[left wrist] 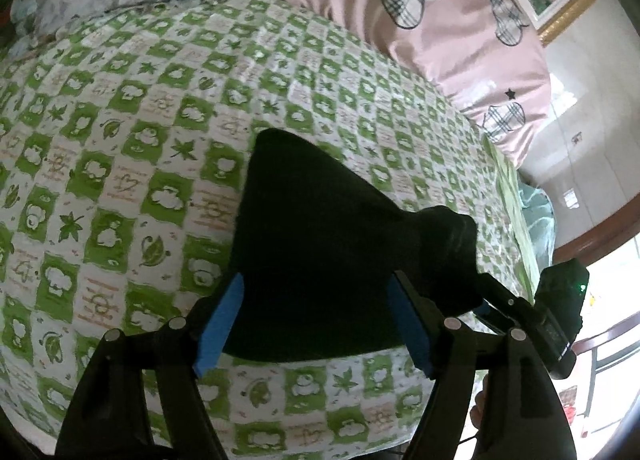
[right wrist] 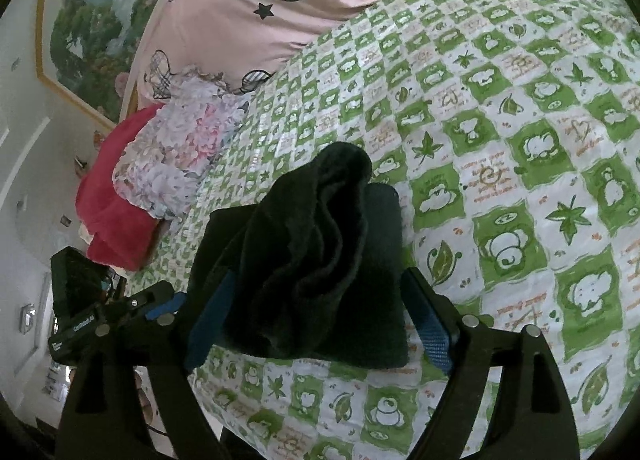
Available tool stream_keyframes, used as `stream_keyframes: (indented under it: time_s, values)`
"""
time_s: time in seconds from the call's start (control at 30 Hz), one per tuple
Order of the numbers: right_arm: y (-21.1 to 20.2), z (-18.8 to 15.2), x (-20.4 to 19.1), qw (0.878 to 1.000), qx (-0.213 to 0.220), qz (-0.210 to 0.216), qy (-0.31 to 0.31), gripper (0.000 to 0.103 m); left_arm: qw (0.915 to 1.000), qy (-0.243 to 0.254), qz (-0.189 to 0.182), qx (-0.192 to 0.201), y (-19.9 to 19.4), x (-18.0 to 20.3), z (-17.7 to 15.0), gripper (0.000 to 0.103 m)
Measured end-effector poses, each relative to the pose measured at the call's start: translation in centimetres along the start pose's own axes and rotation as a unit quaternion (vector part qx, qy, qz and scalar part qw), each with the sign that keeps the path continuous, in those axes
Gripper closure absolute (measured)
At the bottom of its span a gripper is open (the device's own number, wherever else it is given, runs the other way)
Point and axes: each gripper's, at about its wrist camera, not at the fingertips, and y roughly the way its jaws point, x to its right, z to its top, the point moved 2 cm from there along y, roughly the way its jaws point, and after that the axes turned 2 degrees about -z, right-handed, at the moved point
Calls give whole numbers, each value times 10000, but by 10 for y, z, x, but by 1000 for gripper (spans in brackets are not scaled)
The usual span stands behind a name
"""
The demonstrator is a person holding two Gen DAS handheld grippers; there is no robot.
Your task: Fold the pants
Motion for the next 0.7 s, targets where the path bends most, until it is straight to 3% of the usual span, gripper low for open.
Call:
stream_keyframes:
  time_s: [0.47,0.7]
  values:
    - [22,1,9,9995,-214,-131,171,18,9997,-38,130,-189,25,-22,19,26]
    - [27,1,16,9994,-249,-80,240,18,9980,378,411,-306,45,-12,23,24]
